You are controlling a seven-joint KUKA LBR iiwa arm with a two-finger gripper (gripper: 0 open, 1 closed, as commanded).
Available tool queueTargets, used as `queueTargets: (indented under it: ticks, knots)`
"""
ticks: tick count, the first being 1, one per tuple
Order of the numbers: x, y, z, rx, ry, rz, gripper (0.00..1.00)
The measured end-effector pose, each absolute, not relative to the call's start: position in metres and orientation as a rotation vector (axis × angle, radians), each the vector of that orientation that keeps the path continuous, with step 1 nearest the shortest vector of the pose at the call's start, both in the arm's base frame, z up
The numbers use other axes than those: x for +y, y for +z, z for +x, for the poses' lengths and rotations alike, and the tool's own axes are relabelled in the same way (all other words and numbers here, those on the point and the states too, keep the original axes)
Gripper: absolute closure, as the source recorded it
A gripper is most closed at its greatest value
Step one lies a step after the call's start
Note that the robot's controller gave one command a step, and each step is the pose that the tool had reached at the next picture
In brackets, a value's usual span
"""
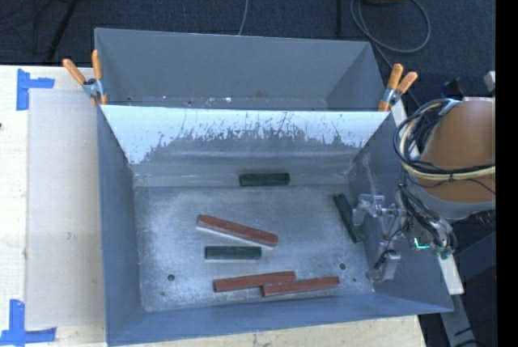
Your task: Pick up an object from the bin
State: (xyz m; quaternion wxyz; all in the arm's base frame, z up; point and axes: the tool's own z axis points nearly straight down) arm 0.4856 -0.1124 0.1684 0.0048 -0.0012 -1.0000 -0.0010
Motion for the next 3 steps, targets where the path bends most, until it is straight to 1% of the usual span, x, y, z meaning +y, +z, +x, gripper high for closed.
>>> queueTargets:
  ticks: [1, 2, 3]
  knots:
    - [-0.056, 0.070, 0.483, -3.131, 0.001, 0.364, 0.00]
    - [-0.056, 0.070, 0.480, -3.121, 0.000, 0.366, 1.00]
    - [-0.071, 0.243, 0.489, -3.069, 0.005, 0.711, 1.00]
